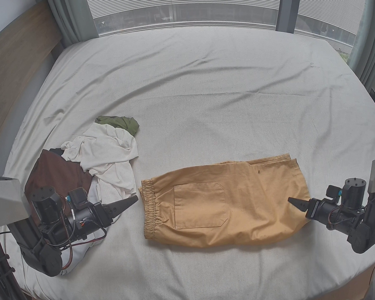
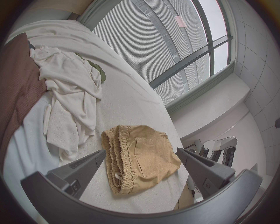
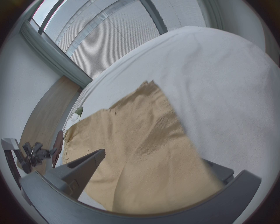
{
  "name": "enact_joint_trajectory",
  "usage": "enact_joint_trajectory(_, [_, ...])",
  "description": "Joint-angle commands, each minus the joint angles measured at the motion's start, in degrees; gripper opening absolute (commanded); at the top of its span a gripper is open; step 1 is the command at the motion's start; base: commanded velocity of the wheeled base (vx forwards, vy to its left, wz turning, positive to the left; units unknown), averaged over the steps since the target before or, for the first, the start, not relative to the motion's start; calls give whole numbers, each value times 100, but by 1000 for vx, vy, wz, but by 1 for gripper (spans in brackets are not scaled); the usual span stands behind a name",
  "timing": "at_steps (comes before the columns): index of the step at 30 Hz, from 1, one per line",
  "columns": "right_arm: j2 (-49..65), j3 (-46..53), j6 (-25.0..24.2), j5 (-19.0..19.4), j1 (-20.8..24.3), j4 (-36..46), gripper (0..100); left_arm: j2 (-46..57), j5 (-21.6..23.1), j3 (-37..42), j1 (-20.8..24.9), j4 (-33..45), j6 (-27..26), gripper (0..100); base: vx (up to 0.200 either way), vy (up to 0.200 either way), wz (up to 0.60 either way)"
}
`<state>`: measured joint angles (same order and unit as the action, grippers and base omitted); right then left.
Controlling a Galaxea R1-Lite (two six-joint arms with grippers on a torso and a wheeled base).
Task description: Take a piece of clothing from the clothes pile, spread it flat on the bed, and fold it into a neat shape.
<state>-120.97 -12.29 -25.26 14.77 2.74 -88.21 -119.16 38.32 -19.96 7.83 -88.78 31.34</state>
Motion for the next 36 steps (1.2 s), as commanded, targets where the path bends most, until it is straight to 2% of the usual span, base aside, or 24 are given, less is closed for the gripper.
enact_joint_trajectory(1, [372, -160, -5, 87, -248, -3, 100, -169, -8, 71, 131, -7, -49, 100, 0, 0, 0])
enact_joint_trajectory(7, [689, -687, -14, 175, -151, 6, 100, -459, -149, 44, 184, -7, -383, 100, 0, 0, 0])
enact_joint_trajectory(15, [689, -1276, -32, 263, 622, 14, 100, -793, -421, 0, 351, -7, -445, 100, 0, 0, 0])
enact_joint_trajectory(21, [548, -1803, -41, 421, 1114, 296, 100, -1223, -905, -290, 518, -7, -445, 100, 0, 0, 0])
enact_joint_trajectory(36, [574, -1795, -41, 500, 1088, 287, 100, -1777, -1221, -949, 826, 1, -313, 100, 0, 0, 0])
